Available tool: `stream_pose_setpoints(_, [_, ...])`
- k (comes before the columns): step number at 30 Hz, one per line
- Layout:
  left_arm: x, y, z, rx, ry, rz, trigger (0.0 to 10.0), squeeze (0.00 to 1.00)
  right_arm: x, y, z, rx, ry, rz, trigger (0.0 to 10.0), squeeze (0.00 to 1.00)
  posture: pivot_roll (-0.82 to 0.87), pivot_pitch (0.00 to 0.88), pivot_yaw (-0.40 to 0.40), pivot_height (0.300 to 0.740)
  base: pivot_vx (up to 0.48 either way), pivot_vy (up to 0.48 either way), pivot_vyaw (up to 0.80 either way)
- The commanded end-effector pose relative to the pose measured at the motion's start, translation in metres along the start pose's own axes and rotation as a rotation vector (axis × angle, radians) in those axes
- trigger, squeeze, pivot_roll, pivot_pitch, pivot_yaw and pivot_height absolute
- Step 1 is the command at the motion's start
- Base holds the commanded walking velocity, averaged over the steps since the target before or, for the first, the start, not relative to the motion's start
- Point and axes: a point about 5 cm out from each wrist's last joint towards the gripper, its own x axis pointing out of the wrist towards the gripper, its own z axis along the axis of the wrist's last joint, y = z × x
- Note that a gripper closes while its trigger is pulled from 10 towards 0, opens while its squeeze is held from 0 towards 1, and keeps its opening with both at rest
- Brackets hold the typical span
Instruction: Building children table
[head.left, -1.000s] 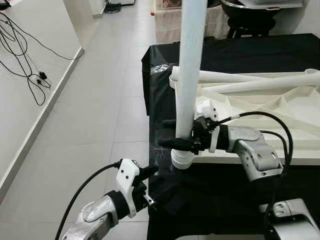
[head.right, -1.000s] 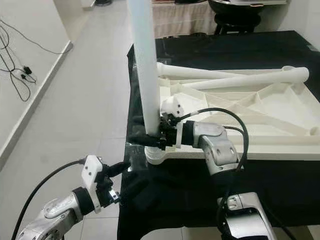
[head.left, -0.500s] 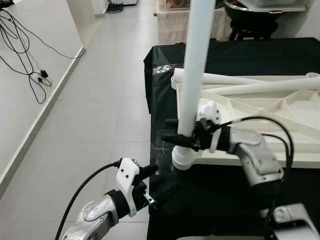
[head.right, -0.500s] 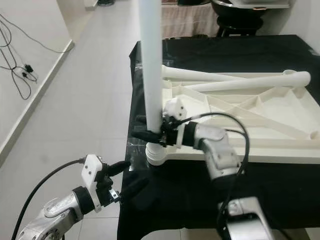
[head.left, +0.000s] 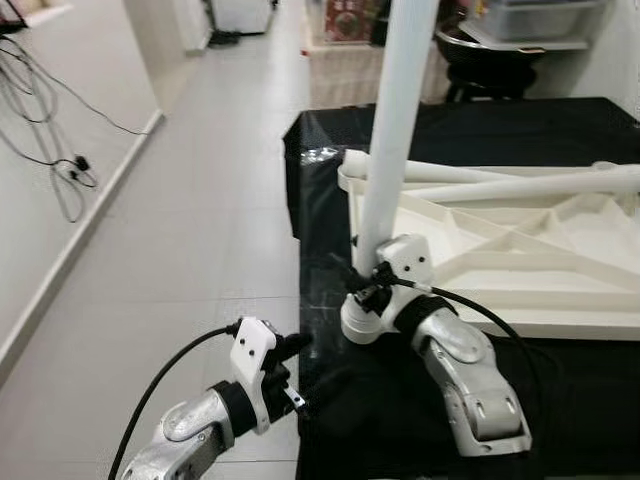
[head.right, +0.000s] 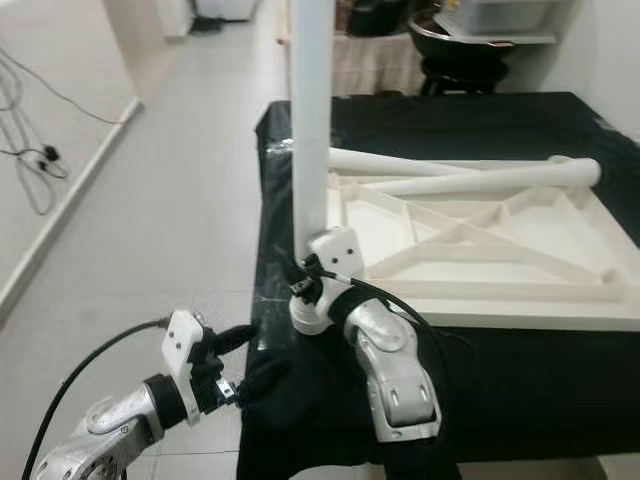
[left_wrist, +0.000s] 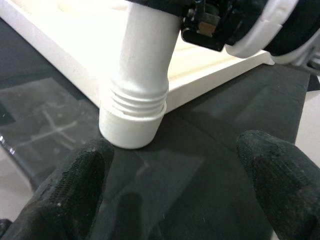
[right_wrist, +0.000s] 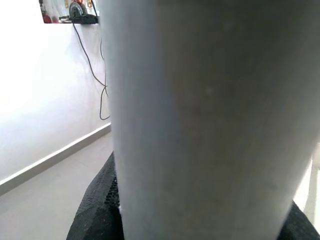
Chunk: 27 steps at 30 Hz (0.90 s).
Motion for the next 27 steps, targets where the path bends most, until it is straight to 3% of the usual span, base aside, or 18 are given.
stream_pose_setpoints(1, [-0.002, 0.002, -0.005, -0.024, 0.003, 0.019, 10.0, 0.00, -0.006, -0.006, -0.034, 0.035, 0.184, -0.064, 10.0, 0.00, -0.09, 0.161, 0.022, 0.740, 0.000, 0.000, 0.00])
stream_pose_setpoints(2, [-0.002, 0.002, -0.005, -0.023, 0.004, 0.018, 10.0, 0.00, -0.005, -0.007, -0.031, 0.043, 0.172, -0.062, 10.0, 0.69, -0.09, 0.159, 0.024, 0.740, 0.000, 0.000, 0.00])
stream_pose_setpoints(3, [-0.002, 0.002, -0.005, -0.023, 0.007, 0.014, 10.0, 0.00, -0.003, -0.010, -0.026, 0.067, 0.140, -0.021, 10.0, 1.00, -0.09, 0.160, 0.026, 0.740, 0.000, 0.000, 0.00])
stream_pose_setpoints(4, [-0.002, 0.002, -0.005, -0.023, 0.007, 0.014, 10.0, 0.00, -0.003, -0.010, -0.026, 0.067, 0.140, -0.021, 10.0, 1.00, -0.09, 0.160, 0.026, 0.740, 0.000, 0.000, 0.00])
stream_pose_setpoints(7, [-0.002, 0.002, -0.006, -0.026, 0.011, 0.003, 10.0, 0.00, 0.001, -0.015, -0.007, 0.056, 0.047, 0.255, 10.0, 1.00, -0.09, 0.158, 0.027, 0.740, 0.000, 0.000, 0.00])
stream_pose_setpoints(8, [-0.002, 0.002, -0.006, -0.026, 0.011, 0.003, 10.0, 0.00, 0.001, -0.015, -0.007, 0.056, 0.047, 0.255, 10.0, 1.00, -0.09, 0.158, 0.027, 0.740, 0.000, 0.000, 0.00])
stream_pose_setpoints(9, [-0.001, 0.002, -0.006, -0.028, 0.011, 0.000, 10.0, 0.00, 0.000, -0.017, -0.002, 0.023, 0.040, 0.370, 10.0, 1.00, -0.09, 0.158, 0.027, 0.740, 0.000, 0.000, 0.00])
stream_pose_setpoints(10, [0.000, 0.001, -0.006, -0.029, 0.011, -0.001, 10.0, 0.00, -0.001, -0.018, -0.001, -0.012, 0.054, 0.470, 10.0, 0.44, -0.08, 0.158, 0.023, 0.740, 0.000, 0.000, 0.00])
stream_pose_setpoints(12, [0.000, 0.001, -0.006, -0.029, 0.011, -0.002, 10.0, 0.00, -0.002, -0.018, 0.000, -0.034, 0.066, 0.529, 10.0, 0.44, -0.08, 0.158, 0.024, 0.740, 0.000, 0.000, 0.00])
stream_pose_setpoints(13, [0.000, 0.000, -0.006, -0.030, 0.010, -0.002, 10.0, 0.00, -0.002, -0.019, 0.000, -0.055, 0.077, 0.578, 10.0, 0.00, -0.08, 0.157, 0.022, 0.740, 0.000, 0.000, 0.00])
stream_pose_setpoints(18, [0.001, -0.002, -0.007, -0.031, 0.009, -0.001, 10.0, 0.00, 0.009, -0.031, 0.006, -0.044, 0.100, 0.714, 10.0, 0.00, -0.07, 0.157, 0.018, 0.740, 0.000, 0.000, 0.00])
stream_pose_setpoints(23, [0.000, -0.003, -0.008, -0.032, 0.012, -0.002, 10.0, 0.00, 0.015, -0.035, 0.011, -0.010, 0.092, 0.776, 10.0, 0.00, -0.06, 0.156, 0.019, 0.740, 0.000, 0.000, 0.00])
stream_pose_setpoints(24, [0.001, -0.003, -0.008, -0.033, 0.013, -0.004, 10.0, 0.00, 0.016, -0.037, 0.013, -0.003, 0.089, 0.795, 0.0, 0.00, -0.06, 0.155, 0.021, 0.740, 0.000, 0.000, 0.00])
stream_pose_setpoints(27, [0.001, -0.004, -0.009, -0.034, 0.015, -0.005, 10.0, 0.00, 0.015, -0.041, 0.014, 0.001, 0.089, 0.820, 0.0, 0.00, -0.06, 0.154, 0.023, 0.740, 0.000, 0.000, 0.00])
